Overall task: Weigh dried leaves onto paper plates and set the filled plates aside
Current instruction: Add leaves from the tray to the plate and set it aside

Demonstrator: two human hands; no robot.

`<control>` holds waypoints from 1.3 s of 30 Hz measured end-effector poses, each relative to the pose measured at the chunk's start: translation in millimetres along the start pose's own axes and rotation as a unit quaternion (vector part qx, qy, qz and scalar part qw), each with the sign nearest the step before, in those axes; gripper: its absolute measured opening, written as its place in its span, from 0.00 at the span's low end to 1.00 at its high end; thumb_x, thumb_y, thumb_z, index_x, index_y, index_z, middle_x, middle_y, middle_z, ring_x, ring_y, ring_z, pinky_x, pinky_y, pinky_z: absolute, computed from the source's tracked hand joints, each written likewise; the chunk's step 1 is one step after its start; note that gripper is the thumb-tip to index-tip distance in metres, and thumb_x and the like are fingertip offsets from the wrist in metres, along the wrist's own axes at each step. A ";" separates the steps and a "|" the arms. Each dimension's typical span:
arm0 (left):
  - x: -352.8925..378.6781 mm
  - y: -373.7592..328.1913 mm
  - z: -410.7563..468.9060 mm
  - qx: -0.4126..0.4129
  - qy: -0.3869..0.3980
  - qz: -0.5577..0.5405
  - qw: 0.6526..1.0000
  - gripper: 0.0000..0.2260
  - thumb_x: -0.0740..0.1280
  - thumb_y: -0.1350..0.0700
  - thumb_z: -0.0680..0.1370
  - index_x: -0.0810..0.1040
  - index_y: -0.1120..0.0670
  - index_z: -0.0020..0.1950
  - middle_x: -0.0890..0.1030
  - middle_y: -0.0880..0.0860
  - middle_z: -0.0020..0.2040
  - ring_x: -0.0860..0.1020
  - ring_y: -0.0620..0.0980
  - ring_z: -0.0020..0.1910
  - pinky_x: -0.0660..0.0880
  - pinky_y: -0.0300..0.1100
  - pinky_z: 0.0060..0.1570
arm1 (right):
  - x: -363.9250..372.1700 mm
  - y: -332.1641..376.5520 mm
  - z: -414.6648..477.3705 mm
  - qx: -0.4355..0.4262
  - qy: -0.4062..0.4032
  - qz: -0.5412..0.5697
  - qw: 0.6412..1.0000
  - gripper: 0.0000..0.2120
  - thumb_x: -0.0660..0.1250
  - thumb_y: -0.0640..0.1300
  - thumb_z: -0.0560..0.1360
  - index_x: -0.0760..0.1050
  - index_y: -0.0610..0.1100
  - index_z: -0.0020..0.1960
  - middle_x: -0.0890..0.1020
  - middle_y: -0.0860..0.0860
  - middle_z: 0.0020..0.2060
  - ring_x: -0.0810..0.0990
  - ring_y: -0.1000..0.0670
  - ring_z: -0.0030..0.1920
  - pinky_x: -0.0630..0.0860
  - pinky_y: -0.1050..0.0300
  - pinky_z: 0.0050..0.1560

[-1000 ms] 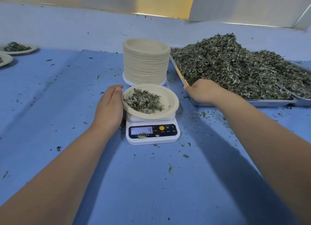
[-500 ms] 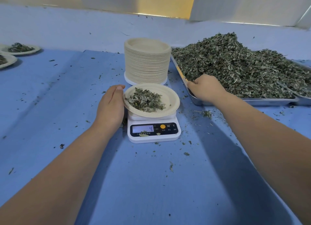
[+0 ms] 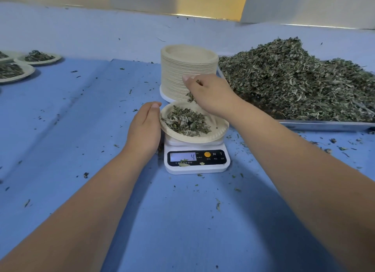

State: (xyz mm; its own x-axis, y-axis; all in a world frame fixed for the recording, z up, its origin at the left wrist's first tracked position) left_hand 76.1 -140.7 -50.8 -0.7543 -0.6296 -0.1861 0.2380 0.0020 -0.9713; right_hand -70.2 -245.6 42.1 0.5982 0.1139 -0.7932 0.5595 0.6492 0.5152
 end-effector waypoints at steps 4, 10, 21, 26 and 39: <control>1.7 1.9 2.3 0.024 0.002 0.004 1.000 0.14 0.54 0.45 0.84 0.78 0.41 0.60 0.77 0.30 0.49 0.70 0.18 0.48 0.64 0.30 0.49 | 7.2 2.7 1.7 0.046 0.079 -0.076 0.993 0.27 0.54 0.63 0.82 0.73 0.41 0.42 0.79 0.47 0.36 0.77 0.45 0.39 0.71 0.52 0.40; 2.4 4.0 4.6 0.034 0.004 0.016 0.999 0.13 0.54 0.46 0.84 0.78 0.42 0.60 0.76 0.33 0.51 0.70 0.18 0.46 0.64 0.29 0.49 | -2.9 5.7 -10.5 0.051 0.121 -0.103 0.986 0.11 0.67 0.50 0.77 0.77 0.49 0.57 0.80 0.52 0.54 0.79 0.49 0.54 0.78 0.53 0.51; 1.1 1.1 3.3 0.030 0.009 0.021 0.999 0.16 0.54 0.47 0.85 0.78 0.46 0.65 0.76 0.33 0.53 0.71 0.27 0.54 0.66 0.32 0.52 | -26.2 -12.6 -44.3 -0.011 -0.024 -0.131 0.991 0.10 0.71 0.52 0.76 0.80 0.51 0.55 0.82 0.53 0.56 0.81 0.50 0.54 0.76 0.56 0.52; -0.6 -1.7 -0.9 0.033 0.005 0.019 0.999 0.16 0.54 0.45 0.83 0.78 0.44 0.63 0.76 0.32 0.54 0.71 0.27 0.56 0.68 0.39 0.58 | -32.0 -19.3 -56.9 -0.043 -0.077 -0.114 0.989 0.07 0.71 0.47 0.75 0.81 0.51 0.53 0.83 0.57 0.50 0.81 0.51 0.52 0.79 0.49 0.54; -1.6 -6.4 -6.8 0.019 0.010 0.013 1.000 0.17 0.54 0.41 0.78 0.78 0.40 0.60 0.78 0.39 0.60 0.74 0.44 0.66 0.70 0.54 0.71 | -31.2 -84.2 -64.7 0.058 -0.160 -0.092 0.981 0.07 0.64 0.45 0.76 0.80 0.47 0.48 0.82 0.50 0.40 0.78 0.45 0.38 0.77 0.51 0.44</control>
State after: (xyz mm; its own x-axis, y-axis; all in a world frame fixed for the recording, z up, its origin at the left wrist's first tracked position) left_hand 71.7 -134.5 -45.3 -0.7596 -0.6141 -0.2143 0.2805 -0.0120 -0.9598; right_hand -173.1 -255.2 2.5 0.6204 -0.2500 -0.7434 0.7249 0.5447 0.4217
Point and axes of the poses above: each hand's wrist, its own z-axis towards the middle knuckle, its own x-axis out of the palm, y = z × x, the point moved 3 cm from there along z, towards the middle knuckle
